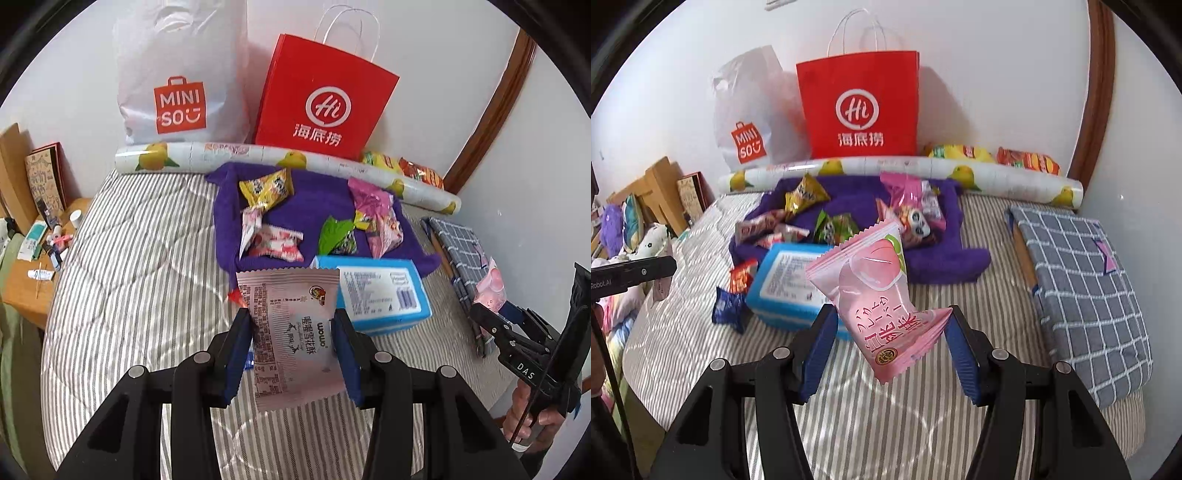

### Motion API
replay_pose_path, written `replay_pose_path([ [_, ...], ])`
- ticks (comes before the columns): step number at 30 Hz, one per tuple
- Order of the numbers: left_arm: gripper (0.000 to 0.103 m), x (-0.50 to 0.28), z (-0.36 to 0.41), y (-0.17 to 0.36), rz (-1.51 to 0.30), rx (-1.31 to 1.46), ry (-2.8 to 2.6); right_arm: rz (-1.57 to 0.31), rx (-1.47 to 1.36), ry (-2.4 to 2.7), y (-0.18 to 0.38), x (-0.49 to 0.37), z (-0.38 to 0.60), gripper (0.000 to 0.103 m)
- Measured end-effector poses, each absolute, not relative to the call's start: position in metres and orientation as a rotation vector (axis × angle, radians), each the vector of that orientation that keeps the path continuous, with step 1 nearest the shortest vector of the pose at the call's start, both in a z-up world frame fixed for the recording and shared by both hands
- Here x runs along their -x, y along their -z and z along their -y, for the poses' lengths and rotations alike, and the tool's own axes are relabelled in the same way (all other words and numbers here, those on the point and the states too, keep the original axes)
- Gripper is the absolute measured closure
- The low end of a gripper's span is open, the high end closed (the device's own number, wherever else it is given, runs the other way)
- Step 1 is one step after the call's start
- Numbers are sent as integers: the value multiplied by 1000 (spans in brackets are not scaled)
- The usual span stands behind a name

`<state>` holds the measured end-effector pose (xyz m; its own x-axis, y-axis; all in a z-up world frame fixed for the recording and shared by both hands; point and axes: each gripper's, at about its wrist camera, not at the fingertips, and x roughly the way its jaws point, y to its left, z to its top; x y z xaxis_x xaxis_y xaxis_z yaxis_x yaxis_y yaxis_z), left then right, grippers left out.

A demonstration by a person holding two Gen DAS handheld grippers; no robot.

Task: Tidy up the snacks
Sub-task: 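Lift and carry the sachet with the left tool while the right tool carries the peach bag toward the towel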

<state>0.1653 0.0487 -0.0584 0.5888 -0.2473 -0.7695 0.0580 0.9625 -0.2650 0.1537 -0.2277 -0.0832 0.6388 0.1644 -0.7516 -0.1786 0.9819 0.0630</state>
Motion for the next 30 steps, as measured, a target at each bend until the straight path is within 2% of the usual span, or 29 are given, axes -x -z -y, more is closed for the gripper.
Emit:
replay_pose_path([
  [19,61,-215,-46,32,-897,225,188,-827,-15,-234,53,-211,222,44],
  [30,61,-266,-49,26,-884,244,168,-867,-13,-304,52,-281,211,44],
])
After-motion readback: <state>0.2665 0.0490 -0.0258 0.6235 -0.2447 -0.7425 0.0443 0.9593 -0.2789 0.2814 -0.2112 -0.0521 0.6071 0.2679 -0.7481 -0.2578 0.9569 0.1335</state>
